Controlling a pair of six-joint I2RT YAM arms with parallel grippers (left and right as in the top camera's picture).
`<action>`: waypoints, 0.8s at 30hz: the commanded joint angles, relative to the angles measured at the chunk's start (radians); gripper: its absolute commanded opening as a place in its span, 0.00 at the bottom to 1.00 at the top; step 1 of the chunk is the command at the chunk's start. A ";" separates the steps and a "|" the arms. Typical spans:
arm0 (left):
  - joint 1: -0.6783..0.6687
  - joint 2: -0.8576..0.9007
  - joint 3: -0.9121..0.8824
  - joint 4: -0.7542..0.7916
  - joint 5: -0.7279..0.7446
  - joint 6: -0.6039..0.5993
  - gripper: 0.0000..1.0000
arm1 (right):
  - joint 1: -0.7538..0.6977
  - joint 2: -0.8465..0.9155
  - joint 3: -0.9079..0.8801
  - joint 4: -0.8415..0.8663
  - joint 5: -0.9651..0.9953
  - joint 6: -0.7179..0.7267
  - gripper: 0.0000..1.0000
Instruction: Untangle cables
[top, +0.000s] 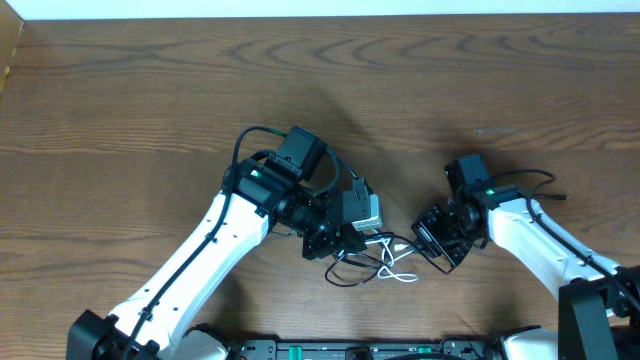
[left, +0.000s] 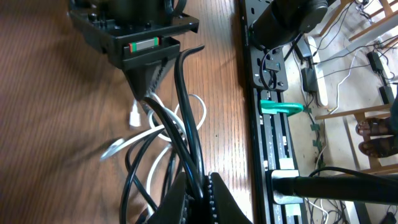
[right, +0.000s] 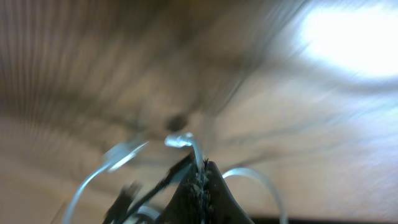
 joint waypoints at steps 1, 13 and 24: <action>0.000 0.006 -0.002 -0.003 0.012 0.020 0.07 | -0.037 0.006 -0.001 -0.007 0.230 0.009 0.01; 0.000 0.006 -0.002 -0.007 -0.008 0.020 0.07 | -0.266 0.006 -0.001 -0.040 0.400 -0.048 0.01; 0.000 0.006 -0.002 -0.008 -0.018 0.020 0.07 | -0.533 0.006 -0.001 -0.045 0.433 -0.140 0.01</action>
